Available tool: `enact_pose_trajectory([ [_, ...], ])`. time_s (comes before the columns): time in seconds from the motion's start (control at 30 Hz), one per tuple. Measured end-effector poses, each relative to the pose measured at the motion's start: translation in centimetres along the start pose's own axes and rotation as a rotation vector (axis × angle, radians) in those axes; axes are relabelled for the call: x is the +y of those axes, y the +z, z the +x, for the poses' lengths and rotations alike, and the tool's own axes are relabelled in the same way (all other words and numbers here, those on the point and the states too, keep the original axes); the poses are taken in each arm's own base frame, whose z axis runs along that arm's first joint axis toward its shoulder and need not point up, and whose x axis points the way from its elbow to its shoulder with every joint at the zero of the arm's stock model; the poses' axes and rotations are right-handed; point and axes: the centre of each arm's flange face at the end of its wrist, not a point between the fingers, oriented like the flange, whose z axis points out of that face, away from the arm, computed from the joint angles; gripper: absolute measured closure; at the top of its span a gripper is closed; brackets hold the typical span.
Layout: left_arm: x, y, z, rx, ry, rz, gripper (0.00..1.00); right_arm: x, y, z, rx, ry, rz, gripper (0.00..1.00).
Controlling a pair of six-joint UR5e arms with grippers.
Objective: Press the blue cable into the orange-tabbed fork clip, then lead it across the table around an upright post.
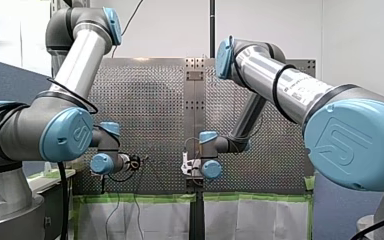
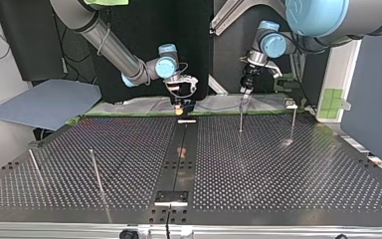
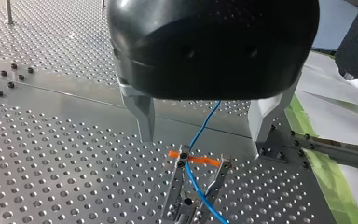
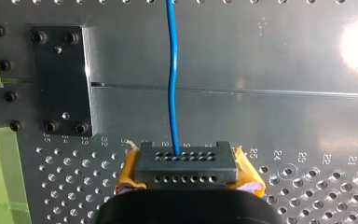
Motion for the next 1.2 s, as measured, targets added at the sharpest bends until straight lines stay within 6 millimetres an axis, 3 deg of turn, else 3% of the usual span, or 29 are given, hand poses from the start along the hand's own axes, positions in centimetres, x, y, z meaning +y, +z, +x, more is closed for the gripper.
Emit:
enact_pose_trajectory([
  [0.87, -0.1, -0.1, 0.1, 0.004, 0.001, 0.000, 0.00, 0.0, 0.0, 0.0, -0.002, 0.000, 0.000, 1.00],
  [1.2, -1.7, -0.3, 0.3, 0.013, 0.007, 0.048, 0.00, 0.0, 0.0, 0.0, 0.000, 0.000, 0.000, 1.00],
])
